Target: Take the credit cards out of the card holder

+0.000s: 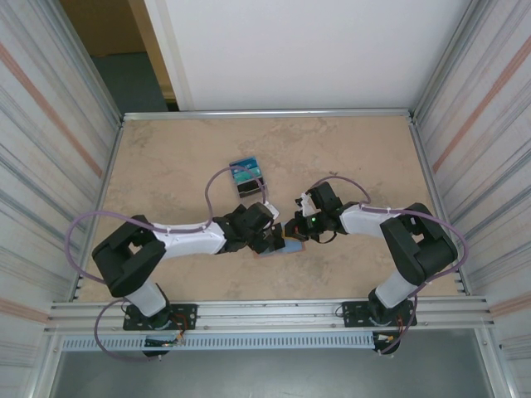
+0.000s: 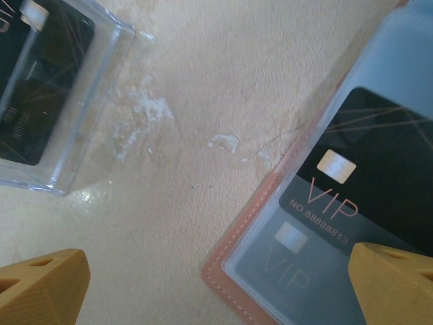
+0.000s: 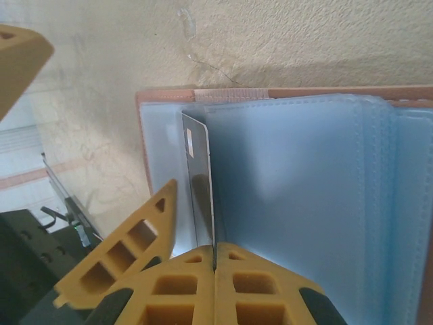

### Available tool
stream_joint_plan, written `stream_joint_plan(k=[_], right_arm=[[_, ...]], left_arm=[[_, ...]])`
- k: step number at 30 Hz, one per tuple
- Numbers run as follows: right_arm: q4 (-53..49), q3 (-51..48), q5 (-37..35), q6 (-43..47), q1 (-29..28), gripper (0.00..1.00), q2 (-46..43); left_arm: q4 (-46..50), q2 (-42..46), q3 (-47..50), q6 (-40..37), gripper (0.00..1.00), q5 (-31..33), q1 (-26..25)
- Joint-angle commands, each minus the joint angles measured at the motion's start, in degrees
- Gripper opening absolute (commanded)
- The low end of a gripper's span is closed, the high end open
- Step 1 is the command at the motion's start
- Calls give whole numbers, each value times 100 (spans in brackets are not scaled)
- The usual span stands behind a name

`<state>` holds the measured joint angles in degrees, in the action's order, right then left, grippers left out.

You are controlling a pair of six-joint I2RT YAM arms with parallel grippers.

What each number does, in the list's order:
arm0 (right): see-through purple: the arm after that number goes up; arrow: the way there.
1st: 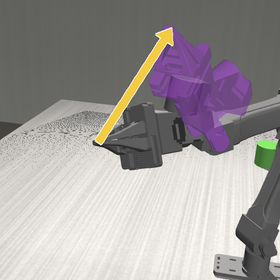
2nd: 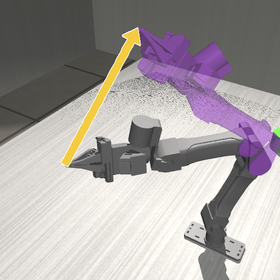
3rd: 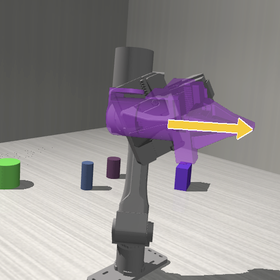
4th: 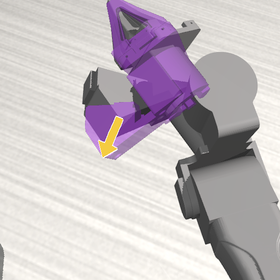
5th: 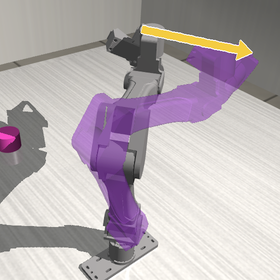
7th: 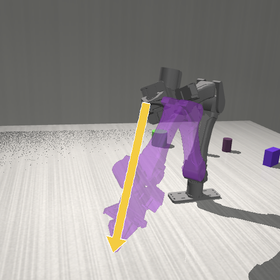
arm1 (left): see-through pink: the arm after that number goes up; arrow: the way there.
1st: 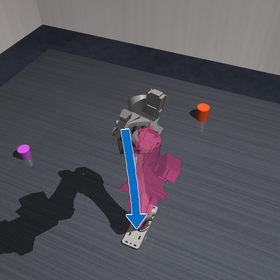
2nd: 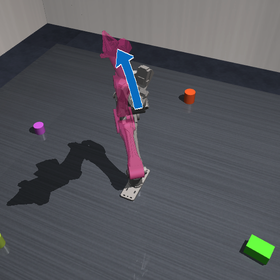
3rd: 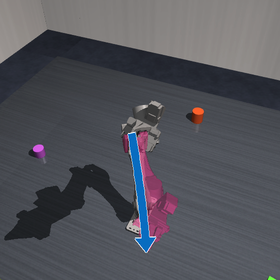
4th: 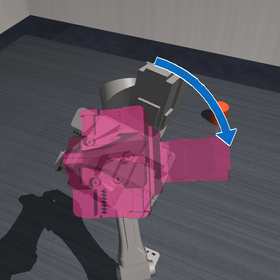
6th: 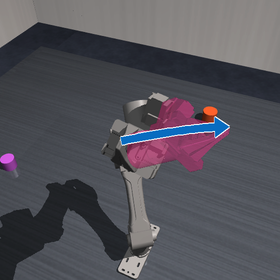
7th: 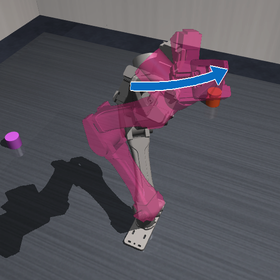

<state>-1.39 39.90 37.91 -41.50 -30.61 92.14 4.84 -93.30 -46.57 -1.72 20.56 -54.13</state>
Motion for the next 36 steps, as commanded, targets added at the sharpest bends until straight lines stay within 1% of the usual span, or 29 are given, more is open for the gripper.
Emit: stream_joint_plan(k=[1,11,15,16,19,21,29,36], right_arm=[[51,54,120,-47,-2,5,-114],[493,-26,105,-261,-210,16,0],[552,17,-1,-280,-331,16,167],[552,30,-25,-289,-339,15,213],[455,51,-160,-251,-349,4,236],[248,90,-311,-157,-342,1,172],[-800,381,-966,405,-340,0,-410],[-1718,664,-1581,836,-356,1,-927]], left_arm=[[26,-76,-111,-9,99,-73,-41],[-5,-41,11,207,99,-217,-42],[-45,12,95,287,99,-276,-41],[-45,26,112,299,99,-266,-42],[-20,99,148,302,99,-212,-38],[-2,190,182,299,99,-170,-40],[107,644,262,214,99,96,-36],[283,1220,271,206,99,222,-32]])
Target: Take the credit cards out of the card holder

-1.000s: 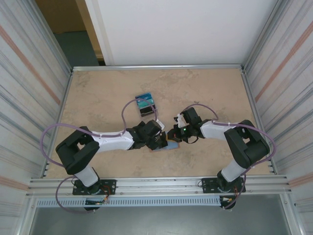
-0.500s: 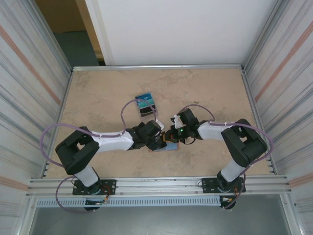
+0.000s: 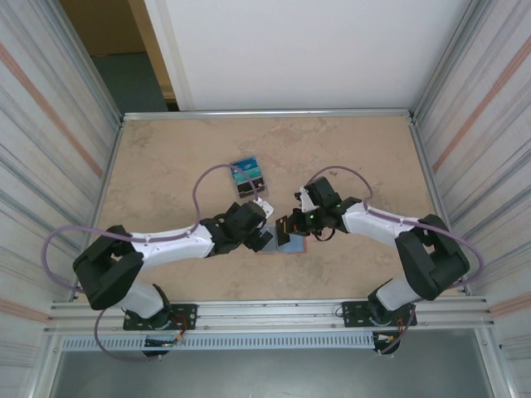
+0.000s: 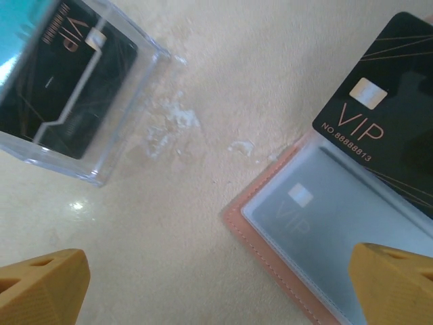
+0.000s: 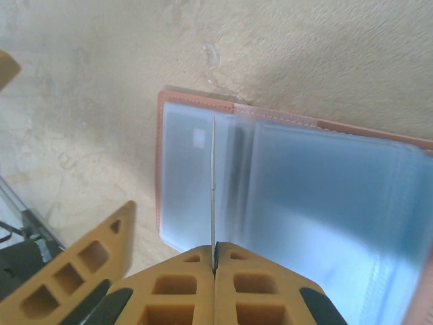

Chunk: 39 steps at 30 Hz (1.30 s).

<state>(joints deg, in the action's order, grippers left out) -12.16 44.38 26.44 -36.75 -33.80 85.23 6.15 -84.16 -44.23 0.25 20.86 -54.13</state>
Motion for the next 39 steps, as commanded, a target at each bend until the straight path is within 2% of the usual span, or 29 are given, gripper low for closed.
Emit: stream_joint_plan(k=[1,6,9,13,16,18,21,28,31,35,37,39], right_arm=[[-763,256,-503,413,-39,1,-295],[-915,353,-577,756,-108,0,-683],[-865,396,-576,1201,-299,0,-1016],[-705,435,-636,1913,-655,0,-1462],[-692,551,-529,2369,-800,0,-1633],[-674,619,-345,2670,-823,0,-1703],[-793,778,35,3127,-830,0,-1701],[-1317,1312,683,4033,-945,0,-1560],[-1528,1511,679,4215,-1008,0,-1450],[-1685,1655,732,4314,-1040,0,-1270],[-1712,1681,727,4325,-1053,0,-1201],[-1689,1679,689,4312,-1044,0,-1170]], left_arm=[[175,412,28,-3,99,218,-29],[202,893,19,-77,99,229,19],[145,1248,52,-259,99,-177,180],[-116,1775,186,-574,98,-1350,597],[-380,2115,331,-811,92,-2324,956],[-457,2314,382,-1173,87,-3152,1181],[-344,2493,361,-1904,83,-4037,1298],[283,2294,-107,-2950,71,-4924,1427],[533,2054,-336,-3180,56,-5183,1431],[692,1831,-549,-3259,43,-5445,1431],[712,1800,-579,-3268,30,-5608,1436],[738,1781,-604,-3286,12,-5739,1427]])
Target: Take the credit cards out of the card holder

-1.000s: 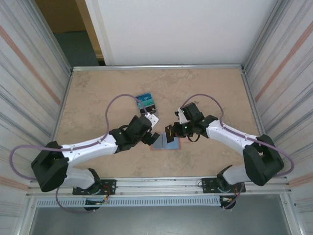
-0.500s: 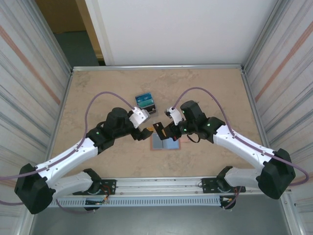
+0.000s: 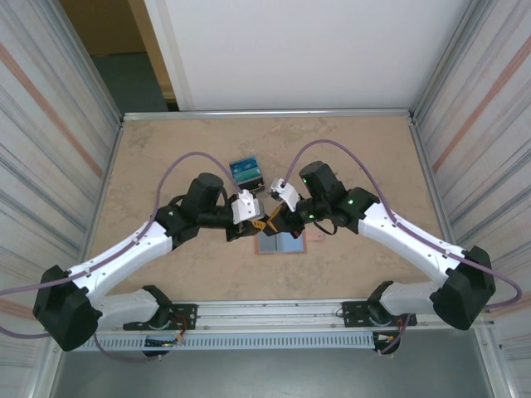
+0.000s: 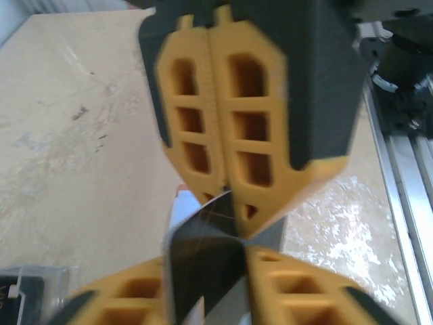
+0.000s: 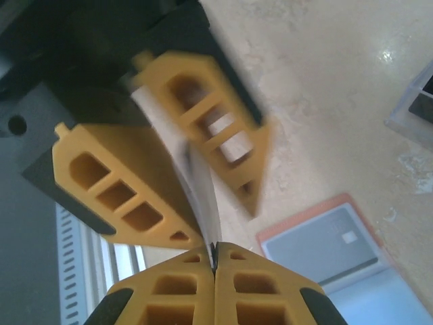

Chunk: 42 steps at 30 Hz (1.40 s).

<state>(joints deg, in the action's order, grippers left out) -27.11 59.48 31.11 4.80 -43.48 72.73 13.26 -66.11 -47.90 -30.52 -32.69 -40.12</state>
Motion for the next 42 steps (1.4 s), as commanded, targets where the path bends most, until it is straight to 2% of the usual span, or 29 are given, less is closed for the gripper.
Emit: stream_joint_plan(k=[1,2,4,5,6,8,10,13,20,25,31,36,42], right_arm=[[-164,161,208,162,-78,0,83],[-133,153,190,162,-74,0,82],[-59,126,97,122,-77,0,57],[4,112,52,97,-58,3,27],[72,74,-17,44,-31,13,-8],[290,-48,-135,-85,42,25,-141],[554,-201,-216,-282,169,48,-292],[1038,-532,-132,-588,395,63,-618],[2294,-1507,21,-1411,789,79,-1559],[2988,-2033,486,-1914,821,80,-2042],[3859,-2380,980,-2346,793,80,-1930],[4219,-2263,1510,-2331,620,71,-1639],[4213,-2034,1736,-2133,426,50,-1415]], left_arm=[[71,-38,-253,-226,3,-433,35],[122,-50,-264,-251,0,-480,29],[150,-40,-258,-230,0,-511,30],[136,-33,-247,-204,0,-499,30],[116,-4,-216,-191,0,-472,30],[10,91,-108,-119,0,-408,30],[-122,215,6,5,0,-360,29],[-385,483,264,336,0,-142,39],[-1739,1267,1186,1872,0,381,75],[-2739,1780,1779,2975,0,483,81],[-3290,1997,1951,3675,0,-41,83],[-3588,1894,1942,4213,0,-286,82],[-3933,1786,2011,4640,0,-413,81]])
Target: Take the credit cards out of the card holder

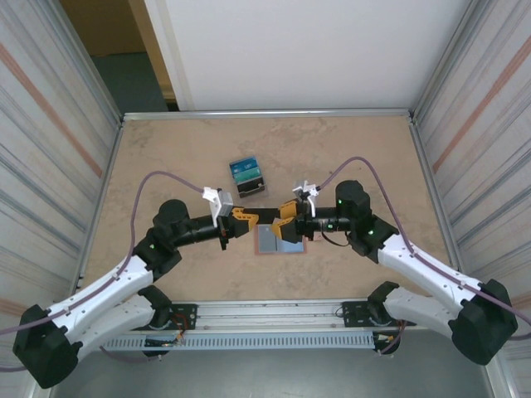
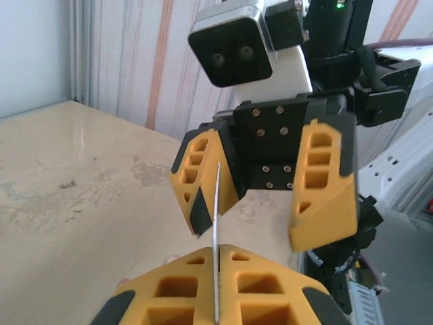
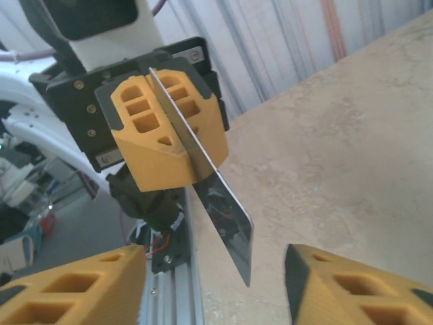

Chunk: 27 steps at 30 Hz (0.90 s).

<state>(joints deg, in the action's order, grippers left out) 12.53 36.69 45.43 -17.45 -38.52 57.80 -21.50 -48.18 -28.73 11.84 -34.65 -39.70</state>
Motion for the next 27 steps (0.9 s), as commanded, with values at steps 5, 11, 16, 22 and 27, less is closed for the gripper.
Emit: stream_joint_plan(k=[5,11,16,22,27], right_arm=[[243,299,317,128,-111,35,157],[107,357,243,185,-140,2,170],[-542,520,69,473,-181,0,91],[-1737,834,-209,1020,-199,0,2],[-2218,962,-276,1239,-200,0,68]], left_arm=[[-469,-54,62,513,0,-282,42],[-270,-130,-18,444,0,-386,42],[309,-37,-163,206,20,-235,41],[2131,272,-851,-901,48,382,41],[3338,134,-1566,-1726,49,472,41]])
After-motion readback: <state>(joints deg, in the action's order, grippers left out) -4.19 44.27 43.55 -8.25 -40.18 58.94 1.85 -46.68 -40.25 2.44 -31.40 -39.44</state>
